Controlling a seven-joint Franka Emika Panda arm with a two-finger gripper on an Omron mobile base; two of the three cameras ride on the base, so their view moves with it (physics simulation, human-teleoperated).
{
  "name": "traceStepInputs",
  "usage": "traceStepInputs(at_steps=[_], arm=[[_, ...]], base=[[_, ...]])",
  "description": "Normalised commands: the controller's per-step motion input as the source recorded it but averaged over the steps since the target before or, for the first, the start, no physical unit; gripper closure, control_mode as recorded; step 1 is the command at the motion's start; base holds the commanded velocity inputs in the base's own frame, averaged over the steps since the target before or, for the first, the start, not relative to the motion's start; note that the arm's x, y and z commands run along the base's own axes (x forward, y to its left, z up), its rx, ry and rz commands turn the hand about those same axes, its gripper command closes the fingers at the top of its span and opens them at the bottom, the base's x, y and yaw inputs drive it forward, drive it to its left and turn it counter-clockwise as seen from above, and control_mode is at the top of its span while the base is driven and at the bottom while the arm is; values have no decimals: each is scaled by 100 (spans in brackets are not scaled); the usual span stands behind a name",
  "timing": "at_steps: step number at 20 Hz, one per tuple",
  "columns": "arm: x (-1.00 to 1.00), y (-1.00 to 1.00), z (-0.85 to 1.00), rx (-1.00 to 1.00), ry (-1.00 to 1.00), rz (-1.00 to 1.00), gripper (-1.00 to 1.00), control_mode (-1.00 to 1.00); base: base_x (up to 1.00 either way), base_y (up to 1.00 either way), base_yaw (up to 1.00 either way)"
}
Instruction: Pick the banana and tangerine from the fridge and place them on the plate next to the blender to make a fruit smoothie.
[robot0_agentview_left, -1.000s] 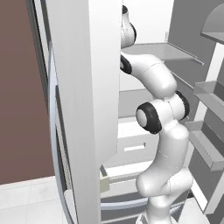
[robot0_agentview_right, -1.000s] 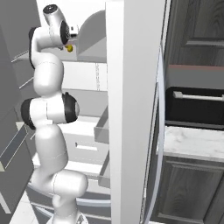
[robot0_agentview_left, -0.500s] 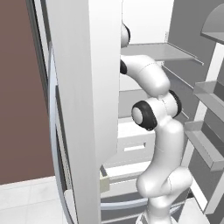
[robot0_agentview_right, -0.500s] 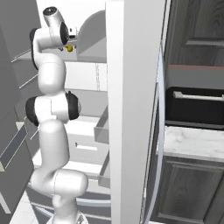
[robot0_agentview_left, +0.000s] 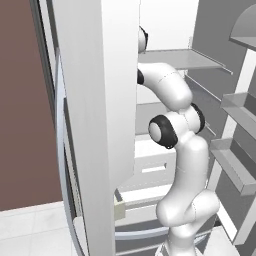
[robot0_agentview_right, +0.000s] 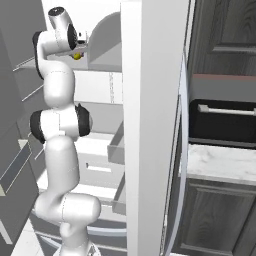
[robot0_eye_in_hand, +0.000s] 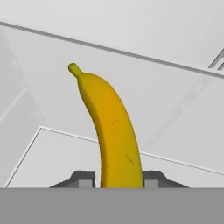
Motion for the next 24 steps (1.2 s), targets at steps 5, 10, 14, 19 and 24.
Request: traceStepInputs(at_steps=[5, 10, 14, 19, 24], arm=[[-25, 0, -31, 0, -3, 0, 100, -100], [-60, 0, -31, 6, -33, 0, 100, -100], [-61, 0, -36, 11, -39, 0, 100, -100], [-59, -22, -19, 14, -29, 0, 100, -100], [-62, -58, 30, 16, -1, 0, 100, -100]], base=[[0, 0, 0], [0, 0, 0], [0, 0, 0], [0, 0, 0], [0, 0, 0]])
